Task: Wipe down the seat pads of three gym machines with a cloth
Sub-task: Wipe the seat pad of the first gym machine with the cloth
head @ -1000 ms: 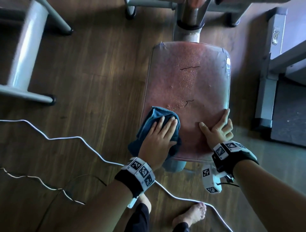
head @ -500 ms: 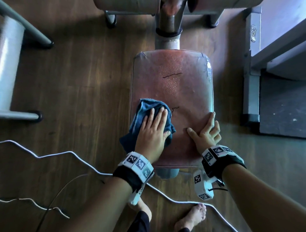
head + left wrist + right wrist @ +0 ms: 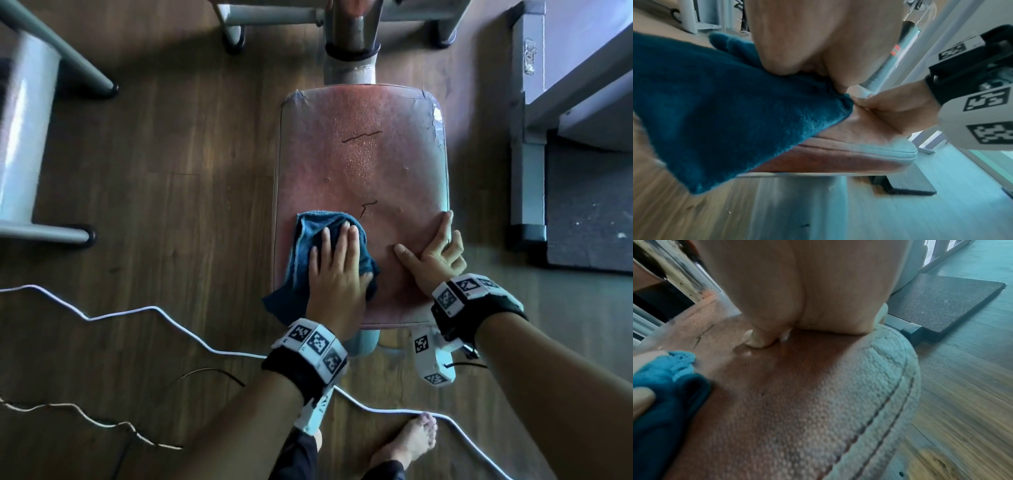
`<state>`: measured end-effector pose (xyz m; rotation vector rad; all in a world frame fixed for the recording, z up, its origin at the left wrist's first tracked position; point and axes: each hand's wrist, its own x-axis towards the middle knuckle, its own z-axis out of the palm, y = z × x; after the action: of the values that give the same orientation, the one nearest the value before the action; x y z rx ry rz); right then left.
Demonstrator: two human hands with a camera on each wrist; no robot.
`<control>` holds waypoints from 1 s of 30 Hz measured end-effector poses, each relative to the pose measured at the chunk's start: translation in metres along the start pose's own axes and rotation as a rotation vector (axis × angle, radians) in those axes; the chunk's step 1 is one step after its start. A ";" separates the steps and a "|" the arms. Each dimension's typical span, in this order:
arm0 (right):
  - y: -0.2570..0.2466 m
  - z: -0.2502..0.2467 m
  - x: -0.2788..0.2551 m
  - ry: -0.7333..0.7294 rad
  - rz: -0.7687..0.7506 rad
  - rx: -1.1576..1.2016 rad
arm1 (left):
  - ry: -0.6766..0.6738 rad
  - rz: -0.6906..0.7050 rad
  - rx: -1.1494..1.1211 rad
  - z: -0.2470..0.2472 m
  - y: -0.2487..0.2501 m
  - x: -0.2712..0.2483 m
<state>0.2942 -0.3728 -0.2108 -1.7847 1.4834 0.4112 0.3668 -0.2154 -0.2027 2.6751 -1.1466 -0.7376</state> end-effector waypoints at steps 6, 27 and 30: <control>0.007 -0.009 -0.001 -0.057 -0.046 0.071 | -0.048 -0.182 -0.529 -0.009 0.034 -0.014; 0.001 0.057 -0.076 0.091 -0.821 -0.551 | 0.308 -0.588 -0.979 -0.010 -0.069 0.006; 0.006 0.039 -0.060 0.089 -0.820 -0.604 | 0.278 -0.647 -0.861 -0.009 -0.067 0.012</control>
<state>0.2805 -0.3031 -0.1986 -2.7166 0.5745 0.3660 0.4211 -0.1777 -0.2206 2.2186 0.1482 -0.6791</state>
